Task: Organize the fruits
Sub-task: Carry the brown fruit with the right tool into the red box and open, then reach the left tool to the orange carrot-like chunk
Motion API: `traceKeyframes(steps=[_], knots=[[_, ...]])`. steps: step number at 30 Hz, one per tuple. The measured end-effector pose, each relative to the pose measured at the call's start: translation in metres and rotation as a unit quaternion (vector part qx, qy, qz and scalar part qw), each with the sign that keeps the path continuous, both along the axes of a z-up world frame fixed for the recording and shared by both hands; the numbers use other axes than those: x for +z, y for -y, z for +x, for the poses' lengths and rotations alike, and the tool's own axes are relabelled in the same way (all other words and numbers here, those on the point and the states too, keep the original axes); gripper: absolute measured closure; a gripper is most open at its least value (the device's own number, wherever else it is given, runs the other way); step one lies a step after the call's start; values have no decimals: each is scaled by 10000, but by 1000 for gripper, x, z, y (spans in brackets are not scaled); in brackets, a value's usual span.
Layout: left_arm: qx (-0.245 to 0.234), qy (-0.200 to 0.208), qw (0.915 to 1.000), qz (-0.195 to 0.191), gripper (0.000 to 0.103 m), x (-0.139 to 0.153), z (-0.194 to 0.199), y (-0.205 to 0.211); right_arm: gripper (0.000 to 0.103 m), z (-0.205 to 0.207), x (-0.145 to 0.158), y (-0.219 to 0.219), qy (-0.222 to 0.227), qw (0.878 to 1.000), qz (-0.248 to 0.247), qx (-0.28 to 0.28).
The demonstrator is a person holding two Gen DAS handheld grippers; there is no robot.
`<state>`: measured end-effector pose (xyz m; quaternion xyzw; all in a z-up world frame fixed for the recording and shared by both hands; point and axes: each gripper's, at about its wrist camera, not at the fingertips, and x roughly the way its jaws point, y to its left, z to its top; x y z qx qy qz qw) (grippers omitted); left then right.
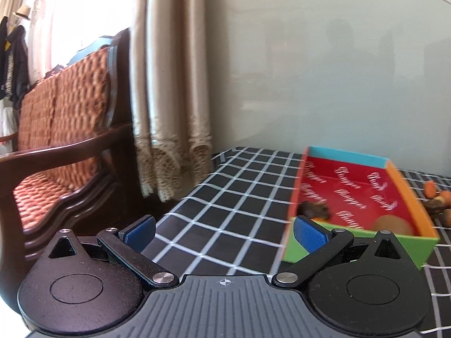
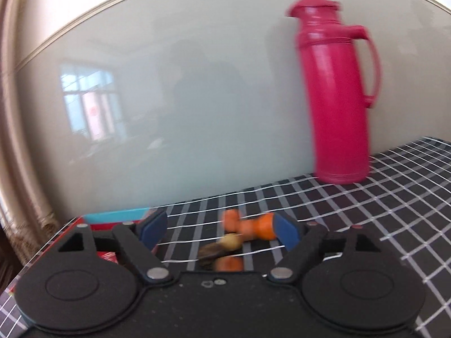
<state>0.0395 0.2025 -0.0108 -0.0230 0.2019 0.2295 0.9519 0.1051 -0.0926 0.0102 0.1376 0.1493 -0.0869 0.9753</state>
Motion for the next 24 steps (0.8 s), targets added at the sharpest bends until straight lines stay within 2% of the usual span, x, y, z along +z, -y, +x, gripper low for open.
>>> traceKeyframes(steps=[4, 10, 15, 24], knots=[[-314, 33, 9995, 6, 0, 3, 11, 24, 21, -5, -3, 28, -19, 9994, 281, -220], [-802, 42, 9968, 42, 0, 5, 22, 67, 19, -17, -3, 45, -22, 9993, -46, -360], [-1236, 46, 9923, -30, 0, 5, 31, 105, 19, -24, -3, 66, -52, 9989, -34, -468], [-1924, -1, 9812, 112, 0, 0, 52, 172, 19, -40, -1, 104, 2, 9966, -177, -806]])
